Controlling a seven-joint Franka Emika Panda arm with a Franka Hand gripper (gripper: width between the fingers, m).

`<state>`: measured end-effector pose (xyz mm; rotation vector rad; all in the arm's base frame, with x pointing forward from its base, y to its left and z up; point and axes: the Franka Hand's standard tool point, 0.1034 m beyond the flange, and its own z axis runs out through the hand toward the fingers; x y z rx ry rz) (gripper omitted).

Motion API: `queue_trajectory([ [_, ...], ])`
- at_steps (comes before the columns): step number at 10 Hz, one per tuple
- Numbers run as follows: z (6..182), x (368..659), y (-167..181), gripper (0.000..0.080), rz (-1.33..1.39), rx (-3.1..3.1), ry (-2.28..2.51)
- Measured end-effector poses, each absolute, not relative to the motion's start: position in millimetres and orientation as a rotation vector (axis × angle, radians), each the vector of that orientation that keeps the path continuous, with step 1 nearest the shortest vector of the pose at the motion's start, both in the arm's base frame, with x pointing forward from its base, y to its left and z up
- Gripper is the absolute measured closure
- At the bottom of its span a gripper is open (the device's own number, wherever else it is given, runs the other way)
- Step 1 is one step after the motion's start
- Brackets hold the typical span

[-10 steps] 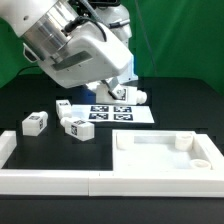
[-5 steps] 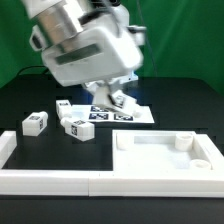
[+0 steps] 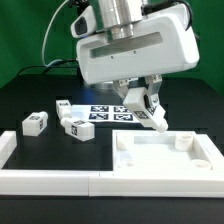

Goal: Assemble one leg

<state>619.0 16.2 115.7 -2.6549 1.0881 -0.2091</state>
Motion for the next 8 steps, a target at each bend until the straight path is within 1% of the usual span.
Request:
queue_trajectory([
  [1, 116.3, 622, 20, 0.0512, -0.307, -2.656, 1.102],
  [3, 128.0, 632, 57, 0.0512, -0.397, -2.778, 0.991],
  [5, 131.4, 634, 85, 0.0512, -0.505, -2.833, 0.930],
  [6, 129.8, 635, 88, 0.0512, -0.560, -2.832, 0.915],
  [8, 127.9, 634, 83, 0.0512, -0.544, -2.840, 0.914],
])
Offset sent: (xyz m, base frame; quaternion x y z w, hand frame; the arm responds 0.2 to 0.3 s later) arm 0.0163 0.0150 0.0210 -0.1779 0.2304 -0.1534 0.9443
